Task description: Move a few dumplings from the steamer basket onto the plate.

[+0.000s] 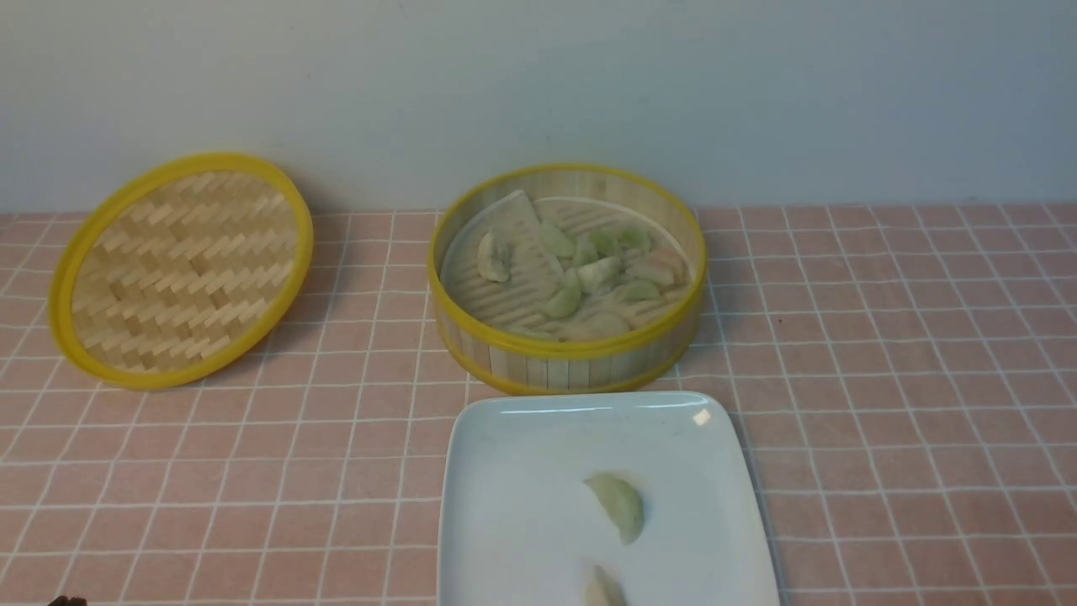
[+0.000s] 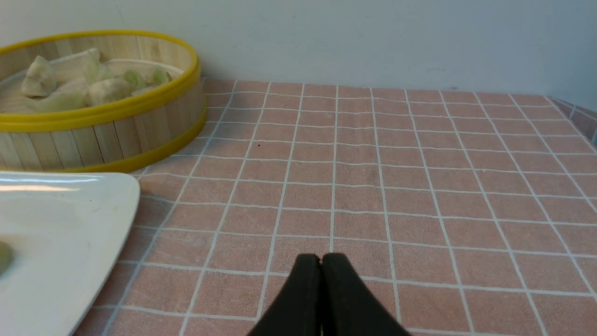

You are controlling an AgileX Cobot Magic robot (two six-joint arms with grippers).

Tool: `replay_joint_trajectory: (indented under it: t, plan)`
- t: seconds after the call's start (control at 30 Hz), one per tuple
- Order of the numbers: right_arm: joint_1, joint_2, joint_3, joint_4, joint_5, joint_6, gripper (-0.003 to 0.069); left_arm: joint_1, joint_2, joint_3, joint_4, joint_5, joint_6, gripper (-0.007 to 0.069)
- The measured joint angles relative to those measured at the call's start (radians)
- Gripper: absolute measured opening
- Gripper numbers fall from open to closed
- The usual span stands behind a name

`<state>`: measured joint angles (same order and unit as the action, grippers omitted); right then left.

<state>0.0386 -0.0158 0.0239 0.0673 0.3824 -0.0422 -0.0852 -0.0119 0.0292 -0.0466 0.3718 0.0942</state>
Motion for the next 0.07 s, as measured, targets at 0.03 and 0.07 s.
replay_joint_trajectory:
  t: [0.03, 0.07]
  plan:
    - [0.0, 0.0, 0.0, 0.0, 0.0, 0.0, -0.0015, 0.0, 0.0, 0.0, 0.0, 0.0, 0.0, -0.0006]
    - [0.0, 0.0, 0.0, 0.0, 0.0, 0.0, -0.0015, 0.0, 0.0, 0.0, 0.0, 0.0, 0.0, -0.0006]
